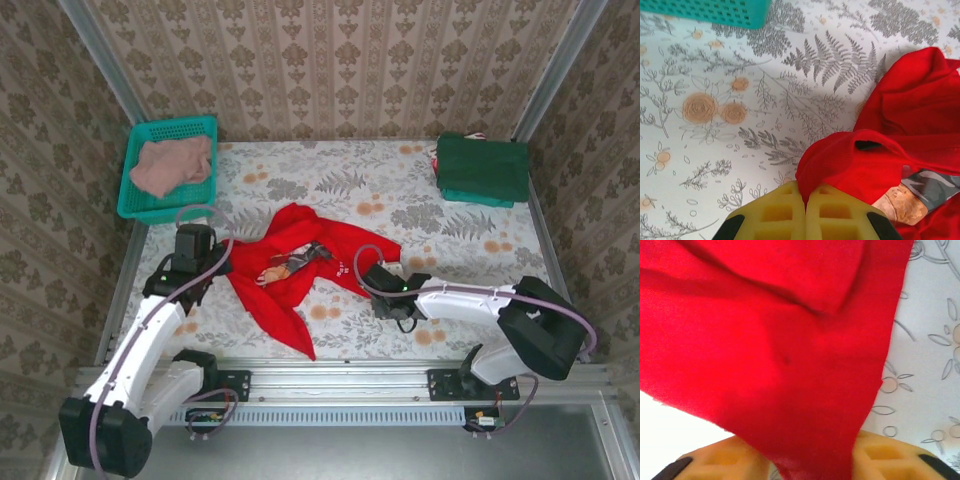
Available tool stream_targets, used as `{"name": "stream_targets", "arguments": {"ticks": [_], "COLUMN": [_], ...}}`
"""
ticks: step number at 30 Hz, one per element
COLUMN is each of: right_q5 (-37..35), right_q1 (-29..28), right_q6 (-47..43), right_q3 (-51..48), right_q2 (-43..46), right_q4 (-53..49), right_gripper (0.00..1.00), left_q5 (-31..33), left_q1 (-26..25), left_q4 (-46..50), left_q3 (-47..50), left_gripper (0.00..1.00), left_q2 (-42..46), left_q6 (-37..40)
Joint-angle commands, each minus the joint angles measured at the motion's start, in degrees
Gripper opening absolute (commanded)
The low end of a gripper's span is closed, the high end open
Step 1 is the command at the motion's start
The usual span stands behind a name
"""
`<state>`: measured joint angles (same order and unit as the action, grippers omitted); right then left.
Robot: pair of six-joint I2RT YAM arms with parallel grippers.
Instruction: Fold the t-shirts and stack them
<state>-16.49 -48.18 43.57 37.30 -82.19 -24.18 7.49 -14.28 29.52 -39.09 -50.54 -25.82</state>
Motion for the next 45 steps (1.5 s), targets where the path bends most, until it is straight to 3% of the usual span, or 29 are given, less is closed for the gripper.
{"name": "stream_targets", "arguments": {"ticks": [1, 3, 9, 12, 16, 21, 26, 30, 34, 40, 45], "right_q5": [-5.7, -8.8, -17.3, -17.3, -9.6, 0.2, 1.7, 4.1, 5.2, 7.9, 9.2], "right_q1": [-0.3, 0.2, 4.1, 6.7, 15.0, 27.0, 32.6, 34.8, 37.3, 40.1, 41.5], "right_q6": [0.7, -1.1, -8.5, -13.5, -18.9, -19.1, -20.8, -22.4, -23.9, -24.6, -24.0], "right_q3": [2.4, 4.4, 16.3, 23.4, 29.8, 37.5, 47.3, 48.6, 47.2, 38.4, 26.1], "right_q2": [1.9, 7.8, 29.2, 35.2, 28.2, 13.7, 6.1, 7.1, 10.9, 15.8, 14.4], "right_q4": [-3.2, -8.6, -24.1, -24.3, -18.7, -12.9, -9.9, -6.8, -6.8, -7.2, -6.8], "right_gripper": [0.15, 0.01, 0.00, 0.00, 0.00, 0.00, 0.00, 0.00, 0.00, 0.00, 0.00], "left_q5": [-3.4, -4.2, -4.1, -3.6, -4.9, -16.5, -23.3, -26.3, -26.1, -23.5, -25.0], "left_q1": [1.5, 2.1, 2.6, 2.7, 3.5, 9.2, 11.8, 12.8, 13.9, 15.0, 15.1], "left_q4": [3.3, 6.0, 15.7, 17.0, 13.0, 12.0, 18.3, 21.7, 17.9, 2.1, -4.3], "left_q3": [-5.3, -9.5, -25.2, -31.6, -37.7, -54.4, -81.6, -92.8, -84.6, -49.8, -29.9], "left_gripper": [0.00, 0.00, 0.00, 0.00, 0.00, 0.00, 0.00, 0.00, 0.00, 0.00, 0.00], "left_q2": [0.0, 0.2, 0.8, 0.1, -7.9, -29.9, -48.8, -52.2, -44.5, -26.2, -26.3], "left_q6": [0.5, 0.8, 1.8, 2.4, 2.9, 1.8, 2.3, 2.2, 1.8, -0.9, -4.3]}}
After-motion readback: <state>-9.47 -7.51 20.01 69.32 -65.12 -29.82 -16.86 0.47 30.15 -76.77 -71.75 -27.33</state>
